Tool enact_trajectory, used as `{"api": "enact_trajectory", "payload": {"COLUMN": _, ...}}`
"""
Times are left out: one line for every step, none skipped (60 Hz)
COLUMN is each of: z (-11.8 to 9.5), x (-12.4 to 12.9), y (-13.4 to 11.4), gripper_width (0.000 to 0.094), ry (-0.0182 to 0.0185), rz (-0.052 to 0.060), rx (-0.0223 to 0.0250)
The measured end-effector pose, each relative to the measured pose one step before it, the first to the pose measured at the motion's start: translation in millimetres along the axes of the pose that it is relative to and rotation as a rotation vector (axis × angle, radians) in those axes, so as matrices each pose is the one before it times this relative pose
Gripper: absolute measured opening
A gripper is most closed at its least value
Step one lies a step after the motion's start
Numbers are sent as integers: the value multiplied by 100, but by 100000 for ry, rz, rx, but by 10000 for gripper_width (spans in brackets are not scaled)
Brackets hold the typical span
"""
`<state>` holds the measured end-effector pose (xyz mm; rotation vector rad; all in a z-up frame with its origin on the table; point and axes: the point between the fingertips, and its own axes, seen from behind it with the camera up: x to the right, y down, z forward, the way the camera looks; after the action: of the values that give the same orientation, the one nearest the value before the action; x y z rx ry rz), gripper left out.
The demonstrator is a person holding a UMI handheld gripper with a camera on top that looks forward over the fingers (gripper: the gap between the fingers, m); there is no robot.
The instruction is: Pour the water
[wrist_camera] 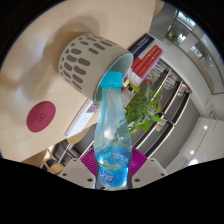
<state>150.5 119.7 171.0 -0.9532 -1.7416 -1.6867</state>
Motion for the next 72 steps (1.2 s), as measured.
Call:
{"api": "enact_trajectory", "payload": {"z": -40, "x": 74, "y": 18, "gripper_width": 359, "ry": -22, "rz": 942, "rx": -74}}
{"api": "enact_trajectory", "payload": {"z": -43, "x": 72, "y": 53, "gripper_width": 360, "ry": -29, "rz": 1383, "rx": -41}}
{"api": "enact_trajectory", "payload": {"z": -31, "x": 50, "y": 73, "gripper_width": 360, "ry": -115, "rz": 1635, "rx": -103}}
{"api": "enact_trajectory", "payload": {"z": -35, "x": 48, "y": 109, "gripper_width": 359, "ry": -205, "rz": 1738, "rx": -178}}
{"api": "enact_trajectory", "payload": {"z": -14, "x": 84, "y": 142, "gripper_width": 361, "ry": -174, "rz": 2002, "rx": -287}}
{"api": "enact_trajectory", "payload": {"z": -93, "x": 148, "y": 214, "gripper_width": 360, "ry": 75, "rz": 2280, "rx": -787}}
{"api": "enact_trajectory", "payload": {"z": -72, "x": 91, "y": 287, "gripper_width": 360, "ry": -120, "rz": 2670, "rx": -850}}
{"api": "enact_trajectory", "payload": {"z": 38, "x": -2, "y": 196, "gripper_width": 359, "ry": -984, "rz": 3640, "rx": 106}}
{"api": "enact_trajectory", "payload": {"z": -36, "x": 34, "y": 229, "gripper_width": 361, "ry": -785, "rz": 4148, "rx": -537}}
{"api": "enact_trajectory", "payload": {"z": -44, "x": 36, "y": 242, "gripper_width": 360, "ry": -970, "rz": 4778, "rx": -558}}
{"api": "enact_trajectory", "payload": {"z": -80, "x": 38, "y": 223, "gripper_width": 359, "ry": -1088, "rz": 5366, "rx": -475}}
{"api": "enact_trajectory", "payload": {"z": -78, "x": 105, "y": 161, "gripper_width": 363, "ry": -1000, "rz": 5844, "rx": -302}}
{"api": "enact_trajectory", "payload": {"z": -116, "x": 298, "y": 143, "gripper_width": 382, "ry": -449, "rz": 6363, "rx": -311}}
{"api": "enact_trajectory", "payload": {"z": -325, "x": 140, "y": 126, "gripper_width": 380, "ry": 387, "rz": 6077, "rx": -1571}}
{"api": "enact_trajectory", "payload": {"z": 45, "x": 79, "y": 245, "gripper_width": 382, "ry": -2152, "rz": 7375, "rx": 621}}
{"api": "enact_trajectory", "payload": {"z": -142, "x": 150, "y": 68, "gripper_width": 381, "ry": -1381, "rz": 7127, "rx": -366}}
{"api": "enact_trajectory", "payload": {"z": -168, "x": 238, "y": 116, "gripper_width": 382, "ry": -973, "rz": 7164, "rx": -496}}
{"api": "enact_trajectory", "payload": {"z": -144, "x": 284, "y": 10, "gripper_width": 381, "ry": -713, "rz": 7336, "rx": -343}}
{"api": "enact_trajectory", "payload": {"z": -124, "x": 360, "y": -17, "gripper_width": 383, "ry": -878, "rz": 7552, "rx": -82}}
{"api": "enact_trajectory", "payload": {"z": -108, "x": 328, "y": -111, "gripper_width": 382, "ry": -331, "rz": 7279, "rx": 122}}
{"api": "enact_trajectory", "payload": {"z": -521, "x": -255, "y": -239, "gripper_width": 381, "ry": 1670, "rz": 6542, "rx": -911}}
{"api": "enact_trajectory", "payload": {"z": 133, "x": 680, "y": 76, "gripper_width": 384, "ry": -963, "rz": 6564, "rx": 1373}}
{"api": "enact_trajectory", "payload": {"z": -142, "x": 490, "y": -138, "gripper_width": 385, "ry": -431, "rz": 6627, "rx": 814}}
{"api": "enact_trajectory", "payload": {"z": -184, "x": 351, "y": -272, "gripper_width": 383, "ry": -498, "rz": 6671, "rx": 708}}
{"api": "enact_trajectory", "payload": {"z": -234, "x": 211, "y": -212, "gripper_width": 384, "ry": -959, "rz": 6675, "rx": 791}}
{"api": "enact_trajectory", "payload": {"z": -133, "x": 64, "y": -329, "gripper_width": 384, "ry": -1219, "rz": 6497, "rx": 956}}
{"api": "enact_trajectory", "payload": {"z": -190, "x": -47, "y": -270, "gripper_width": 385, "ry": -1563, "rz": 5921, "rx": 1132}}
{"api": "enact_trajectory", "payload": {"z": -12, "x": -1099, "y": -723, "gripper_width": 382, "ry": 115, "rz": 5425, "rx": 186}}
{"api": "enact_trajectory", "payload": {"z": 251, "x": 240, "y": 344, "gripper_width": 383, "ry": -1504, "rz": 5051, "rx": 1251}}
{"api": "enact_trajectory", "payload": {"z": 23, "x": 78, "y": 13, "gripper_width": 383, "ry": -401, "rz": 4817, "rx": 277}}
{"api": "enact_trajectory", "payload": {"z": -14, "x": 177, "y": 72, "gripper_width": 383, "ry": -283, "rz": 4718, "rx": 202}}
{"api": "enact_trajectory", "payload": {"z": 15, "x": 82, "y": 93, "gripper_width": 383, "ry": -444, "rz": 4710, "rx": 173}}
{"api": "enact_trajectory", "payload": {"z": 43, "x": -17, "y": 188, "gripper_width": 384, "ry": -808, "rz": 4673, "rx": -50}}
{"api": "enact_trajectory", "payload": {"z": 49, "x": -72, "y": 184, "gripper_width": 384, "ry": -1003, "rz": 4561, "rx": -190}}
{"api": "enact_trajectory", "payload": {"z": 171, "x": -851, "y": 41, "gripper_width": 383, "ry": -561, "rz": 4578, "rx": -57}}
{"api": "enact_trajectory", "payload": {"z": -249, "x": 488, "y": 75, "gripper_width": 382, "ry": -993, "rz": 4476, "rx": 159}}
{"api": "enact_trajectory", "payload": {"z": 178, "x": 27, "y": 225, "gripper_width": 383, "ry": -626, "rz": 4566, "rx": 158}}
{"api": "enact_trajectory", "payload": {"z": 124, "x": 56, "y": 280, "gripper_width": 383, "ry": -417, "rz": 4272, "rx": -106}}
{"api": "enact_trajectory", "payload": {"z": 135, "x": 87, "y": 360, "gripper_width": 382, "ry": -253, "rz": 3620, "rx": -294}}
{"api": "enact_trajectory", "payload": {"z": 185, "x": 127, "y": 436, "gripper_width": 382, "ry": -9, "rz": 3075, "rx": -418}}
{"api": "enact_trajectory", "payload": {"z": 157, "x": 170, "y": 410, "gripper_width": 382, "ry": 16, "rz": 2758, "rx": -487}}
{"api": "enact_trajectory", "payload": {"z": 152, "x": 96, "y": 421, "gripper_width": 382, "ry": -186, "rz": 2667, "rx": -435}}
{"api": "enact_trajectory", "payload": {"z": 243, "x": -1150, "y": 548, "gripper_width": 382, "ry": 173, "rz": 2817, "rx": -321}}
{"api": "enact_trajectory", "payload": {"z": -154, "x": 862, "y": 10, "gripper_width": 382, "ry": -911, "rz": 2080, "rx": -435}}
{"api": "enact_trajectory", "payload": {"z": 106, "x": 14, "y": 348, "gripper_width": 382, "ry": -585, "rz": 2242, "rx": -317}}
{"api": "enact_trajectory", "payload": {"z": 168, "x": 98, "y": 358, "gripper_width": 383, "ry": -496, "rz": 2001, "rx": -345}}
{"api": "enact_trajectory", "payload": {"z": 150, "x": 88, "y": 393, "gripper_width": 383, "ry": -446, "rz": 1790, "rx": -164}}
{"api": "enact_trajectory", "payload": {"z": 183, "x": 23, "y": 353, "gripper_width": 383, "ry": -375, "rz": 1400, "rx": -110}}
{"api": "enact_trajectory", "payload": {"z": 168, "x": -69, "y": 362, "gripper_width": 382, "ry": -387, "rz": 989, "rx": -228}}
{"api": "enact_trajectory", "payload": {"z": 433, "x": -905, "y": 1060, "gripper_width": 381, "ry": 10, "rz": 1012, "rx": -100}}
{"api": "enact_trajectory", "payload": {"z": 92, "x": 367, "y": 0, "gripper_width": 381, "ry": -166, "rz": 505, "rx": -790}}
{"api": "enact_trajectory", "payload": {"z": 146, "x": 77, "y": 322, "gripper_width": 382, "ry": -53, "rz": 522, "rx": -531}}
{"api": "enact_trajectory", "payload": {"z": 120, "x": 113, "y": 341, "gripper_width": 382, "ry": -42, "rz": 487, "rx": -398}}
{"api": "enact_trajectory", "payload": {"z": 98, "x": 77, "y": 357, "gripper_width": 382, "ry": -231, "rz": 494, "rx": -370}}
{"api": "enact_trajectory", "payload": {"z": 130, "x": 28, "y": 436, "gripper_width": 382, "ry": -451, "rz": 287, "rx": -533}}
{"api": "enact_trajectory", "payload": {"z": 112, "x": 52, "y": 484, "gripper_width": 381, "ry": -400, "rz": 87, "rx": -741}}
{"api": "enact_trajectory", "payload": {"z": 69, "x": 138, "y": 468, "gripper_width": 381, "ry": -88, "rz": 47, "rx": -778}}
{"api": "enact_trajectory", "payload": {"z": 56, "x": 174, "y": 433, "gripper_width": 381, "ry": 107, "rz": 139, "rx": -583}}
{"api": "enact_trajectory", "payload": {"z": 9, "x": 171, "y": 363, "gripper_width": 382, "ry": 7, "rz": 129, "rx": -346}}
{"api": "enact_trajectory", "payload": {"z": -13, "x": 98, "y": 334, "gripper_width": 383, "ry": -269, "rz": 174, "rx": -206}}
{"api": "enact_trajectory", "payload": {"z": 621, "x": -580, "y": 665, "gripper_width": 382, "ry": -102, "rz": 210, "rx": 33}}
{"api": "enact_trajectory", "payload": {"z": 8, "x": 149, "y": 600, "gripper_width": 382, "ry": -648, "rz": 67, "rx": -383}}
{"api": "enact_trajectory", "payload": {"z": -2, "x": 77, "y": 371, "gripper_width": 382, "ry": -205, "rz": 66, "rx": -543}}
{"api": "enact_trajectory", "payload": {"z": 9, "x": 202, "y": 331, "gripper_width": 381, "ry": -5, "rz": 80, "rx": -524}}
{"api": "enact_trajectory", "payload": {"z": 12, "x": 175, "y": 318, "gripper_width": 381, "ry": 216, "rz": 212, "rx": -273}}
{"api": "enact_trajectory", "payload": {"z": -33, "x": 176, "y": 199, "gripper_width": 383, "ry": 88, "rz": 244, "rx": 132}}
{"api": "enact_trajectory", "payload": {"z": 348, "x": -158, "y": 262, "gripper_width": 383, "ry": -145, "rz": 181, "rx": 358}}
{"api": "enact_trajectory", "payload": {"z": 10, "x": 41, "y": 224, "gripper_width": 382, "ry": -158, "rz": -71, "rx": 129}}
{"api": "enact_trajectory", "payload": {"z": 261, "x": -182, "y": 439, "gripper_width": 383, "ry": 301, "rz": -176, "rx": 65}}
{"api": "enact_trajectory", "payload": {"z": 62, "x": 132, "y": 356, "gripper_width": 384, "ry": 357, "rz": -145, "rx": -166}}
{"api": "enact_trajectory", "payload": {"z": 72, "x": 124, "y": 343, "gripper_width": 384, "ry": 333, "rz": 102, "rx": -337}}
{"api": "enact_trajectory", "payload": {"z": 111, "x": 120, "y": 463, "gripper_width": 382, "ry": 245, "rz": 313, "rx": -627}}
